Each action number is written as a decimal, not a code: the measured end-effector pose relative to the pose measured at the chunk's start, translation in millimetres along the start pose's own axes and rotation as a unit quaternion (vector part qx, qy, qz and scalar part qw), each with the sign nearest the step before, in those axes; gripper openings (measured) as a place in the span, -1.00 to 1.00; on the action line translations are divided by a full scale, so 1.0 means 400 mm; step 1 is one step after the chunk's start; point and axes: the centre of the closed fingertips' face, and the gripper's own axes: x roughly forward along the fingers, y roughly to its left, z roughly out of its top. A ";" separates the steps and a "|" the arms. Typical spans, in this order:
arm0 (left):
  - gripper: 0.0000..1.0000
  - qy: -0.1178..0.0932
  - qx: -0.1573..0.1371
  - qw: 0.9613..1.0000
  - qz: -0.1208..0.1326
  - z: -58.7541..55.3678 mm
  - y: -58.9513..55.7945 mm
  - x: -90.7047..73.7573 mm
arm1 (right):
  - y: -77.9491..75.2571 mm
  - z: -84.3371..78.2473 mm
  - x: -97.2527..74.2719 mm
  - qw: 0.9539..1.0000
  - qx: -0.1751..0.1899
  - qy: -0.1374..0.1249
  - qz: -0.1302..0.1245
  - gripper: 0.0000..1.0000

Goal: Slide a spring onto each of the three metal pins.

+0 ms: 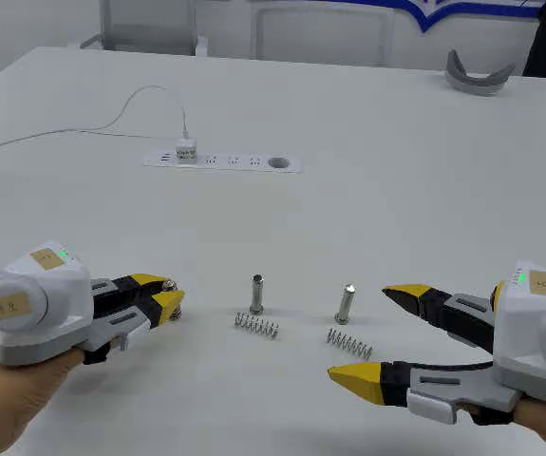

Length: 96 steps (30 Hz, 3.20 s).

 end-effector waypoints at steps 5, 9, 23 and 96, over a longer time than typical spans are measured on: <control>-0.63 -0.002 -0.003 1.000 0.002 0.003 0.001 -0.004 | 0.003 0.000 0.002 1.000 -0.001 0.000 0.002 0.48; -0.49 -0.004 -0.003 1.000 0.003 0.009 0.002 -0.012 | 0.004 0.004 0.004 1.000 -0.003 -0.001 0.004 0.47; -0.10 -0.026 -0.003 1.000 -0.005 0.065 -0.030 -0.071 | 0.015 0.013 0.012 1.000 -0.012 -0.001 0.013 0.46; -0.08 0.001 0.019 0.996 -0.086 0.019 -0.205 -0.125 | 0.034 -0.066 0.258 0.990 -0.051 0.108 0.072 -0.54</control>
